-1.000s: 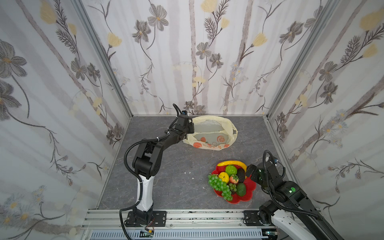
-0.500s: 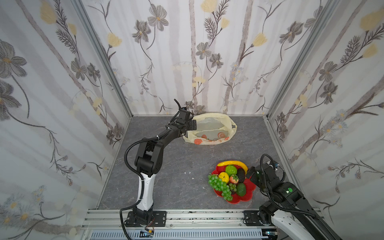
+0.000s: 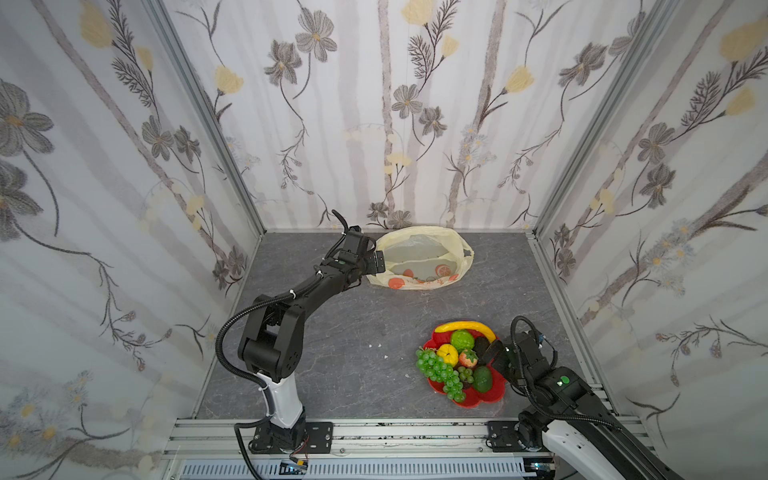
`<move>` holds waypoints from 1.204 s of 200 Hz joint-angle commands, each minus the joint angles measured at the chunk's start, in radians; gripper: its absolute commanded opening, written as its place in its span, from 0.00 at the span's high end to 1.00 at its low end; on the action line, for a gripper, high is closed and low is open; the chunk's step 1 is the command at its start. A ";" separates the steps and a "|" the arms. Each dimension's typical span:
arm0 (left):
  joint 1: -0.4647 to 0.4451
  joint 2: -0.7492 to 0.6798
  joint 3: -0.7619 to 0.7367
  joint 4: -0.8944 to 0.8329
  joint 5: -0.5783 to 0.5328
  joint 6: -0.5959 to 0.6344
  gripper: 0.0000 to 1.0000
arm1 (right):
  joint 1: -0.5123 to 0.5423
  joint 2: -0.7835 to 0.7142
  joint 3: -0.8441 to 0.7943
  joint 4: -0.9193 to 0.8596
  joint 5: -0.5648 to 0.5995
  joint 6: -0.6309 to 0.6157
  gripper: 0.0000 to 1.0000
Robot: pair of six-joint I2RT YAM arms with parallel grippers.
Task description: Take the fake fruits out of the plastic bag
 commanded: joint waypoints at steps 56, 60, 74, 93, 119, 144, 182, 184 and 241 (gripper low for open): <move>0.028 -0.181 -0.271 0.207 -0.048 -0.110 0.00 | 0.010 0.111 -0.008 0.263 -0.140 -0.012 0.00; 0.031 -0.192 -0.286 0.214 -0.053 -0.114 0.00 | 0.010 0.119 -0.007 0.274 -0.142 -0.013 0.00; 0.038 -0.232 -0.334 0.239 -0.070 -0.125 0.00 | 0.014 0.155 0.001 0.315 -0.153 -0.018 0.00; 0.053 -0.289 -0.400 0.269 -0.073 -0.146 0.00 | 0.027 0.219 0.008 0.373 -0.168 -0.015 0.00; 0.064 -0.362 -0.475 0.289 -0.077 -0.155 0.00 | 0.063 0.313 0.037 0.454 -0.170 -0.007 0.00; 0.078 -0.439 -0.551 0.305 -0.086 -0.165 0.00 | 0.108 0.422 0.097 0.505 -0.172 -0.003 0.00; 0.094 -0.512 -0.638 0.328 -0.075 -0.171 0.00 | 0.176 0.573 0.161 0.572 -0.182 0.018 0.00; 0.096 -0.513 -0.641 0.329 -0.076 -0.171 0.00 | 0.177 0.578 0.163 0.574 -0.181 0.019 0.00; 0.108 -0.538 -0.698 0.378 -0.078 -0.165 0.00 | 0.182 0.584 0.178 0.551 -0.106 -0.010 0.00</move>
